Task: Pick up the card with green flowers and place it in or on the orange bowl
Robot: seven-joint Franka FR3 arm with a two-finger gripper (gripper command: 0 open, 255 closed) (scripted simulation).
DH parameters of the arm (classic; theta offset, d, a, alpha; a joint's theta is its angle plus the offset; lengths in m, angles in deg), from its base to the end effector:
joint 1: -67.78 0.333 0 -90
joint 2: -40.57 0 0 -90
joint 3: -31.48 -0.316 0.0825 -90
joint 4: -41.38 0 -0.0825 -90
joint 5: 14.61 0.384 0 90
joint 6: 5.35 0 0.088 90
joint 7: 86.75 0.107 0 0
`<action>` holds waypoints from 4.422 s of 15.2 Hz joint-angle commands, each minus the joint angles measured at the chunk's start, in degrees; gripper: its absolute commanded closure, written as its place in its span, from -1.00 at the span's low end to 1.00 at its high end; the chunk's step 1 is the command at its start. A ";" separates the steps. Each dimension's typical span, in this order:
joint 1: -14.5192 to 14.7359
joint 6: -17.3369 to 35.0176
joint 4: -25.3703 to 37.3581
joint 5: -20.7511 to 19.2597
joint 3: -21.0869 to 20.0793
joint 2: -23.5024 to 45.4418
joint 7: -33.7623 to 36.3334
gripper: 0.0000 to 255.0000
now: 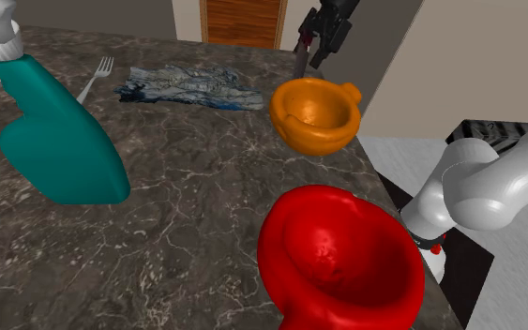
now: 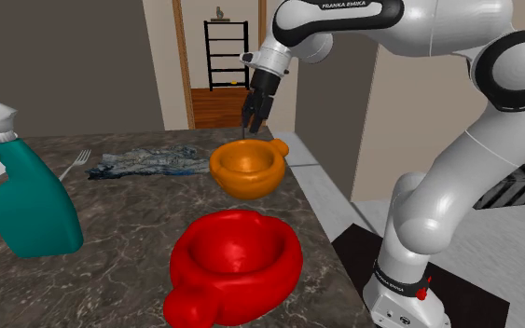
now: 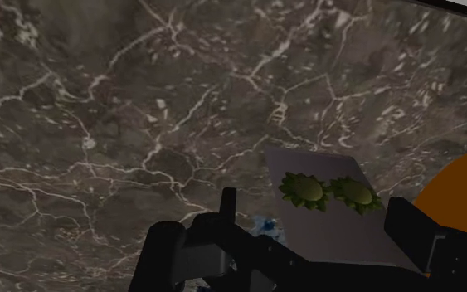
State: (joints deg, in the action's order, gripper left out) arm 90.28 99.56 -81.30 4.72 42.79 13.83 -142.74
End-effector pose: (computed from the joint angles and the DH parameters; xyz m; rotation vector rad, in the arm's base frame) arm 0.4177 0.0944 0.6052 -2.3503 -1.4784 -0.4100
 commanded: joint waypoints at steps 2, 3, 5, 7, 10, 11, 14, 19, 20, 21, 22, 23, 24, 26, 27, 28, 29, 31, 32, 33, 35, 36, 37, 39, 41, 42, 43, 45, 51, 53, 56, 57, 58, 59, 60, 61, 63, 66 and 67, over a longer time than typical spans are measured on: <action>0.07 0.57 -0.46 0.10 -0.16 0.03 0.01 -1.00; 0.07 0.57 -0.46 0.10 -0.16 0.03 0.01 -1.00; 0.07 0.57 -0.46 0.10 -0.16 0.03 0.01 -1.00; 0.07 0.56 -0.45 0.10 -0.16 0.03 0.01 -1.00; 0.07 0.56 -0.45 0.10 -0.16 0.03 0.01 1.00; 0.07 0.56 -0.45 0.10 -0.16 0.03 0.01 1.00; 0.07 0.55 -0.46 0.10 -0.16 0.02 0.02 1.00; 0.11 -0.82 1.19 -0.01 -0.15 0.20 0.52 1.00; 0.13 -1.52 2.04 -0.05 -0.13 0.33 0.77 1.00; 0.15 -2.21 2.90 -0.09 -0.12 0.45 1.02 1.00; 0.18 -2.91 3.77 -0.13 -0.10 0.58 1.26 1.00; 0.21 -3.61 4.65 -0.16 -0.08 0.73 1.51 1.00; 0.23 -4.30 5.55 -0.19 -0.06 0.88 1.75 1.00; 0.30 -5.70 7.37 -0.23 -0.01 1.23 2.22 1.00; 0.33 -6.40 8.30 -0.24 0.02 1.43 2.46 1.00; 0.37 -7.11 9.24 -0.25 0.06 1.63 2.69 1.00; 0.41 -7.81 10.20 -0.26 0.09 1.85 2.93 1.00; 0.49 -9.22 12.15 -0.26 0.17 2.32 3.39 1.00; 0.53 -9.93 13.15 -0.25 0.21 2.57 3.62 1.00; 0.57 -10.65 14.16 -0.23 0.26 2.84 3.84 1.00; 0.66 -12.09 16.23 -0.19 0.37 3.40 4.29 1.00; 0.71 -12.81 17.29 -0.17 0.43 3.71 4.52 1.00; 0.75 -13.54 18.37 -0.13 0.49 4.03 4.74 1.00; 0.85 -15.01 20.57 -0.05 0.62 4.70 5.18 1.00; 0.95 -16.50 22.84 0.06 0.77 5.43 5.62 1.00; 1.00 -17.25 24.01 0.13 0.85 5.82 5.84 1.00; 1.05 -18.01 25.20 0.20 0.94 6.22 6.06 1.00; 1.16 -19.56 27.64 0.37 1.13 7.08 6.49 1.00; 1.62 -22.61 31.76 0.61 0.55 7.56 8.69 1.00; 2.06 -21.67 28.62 0.28 -1.61 4.41 11.13 1.00; 2.57 -20.56 24.60 0.27 -4.86 0.14 14.78 1.00; 2.74 -20.25 23.42 0.36 -5.94 -1.16 15.99 1.00; 2.91 -19.97 22.33 0.49 -7.02 -2.41 17.21 1.00; 3.08 -19.71 21.31 0.67 -8.09 -3.61 18.43 1.00; 3.24 -19.47 20.36 0.88 -9.17 -4.76 19.65 1.00; 3.42 -19.25 19.48 1.13 -10.24 -5.85 20.87 1.00; 3.67 -18.92 18.21 1.61 -12.03 -7.53 22.87 1.00; 3.55 -16.90 14.63 1.68 -12.21 -8.96 22.15 1.00; 3.52 -16.23 13.47 1.71 -12.27 -9.42 21.92 1.00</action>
State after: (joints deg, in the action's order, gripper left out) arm 93.84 82.71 -66.66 6.41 30.55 4.94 -120.60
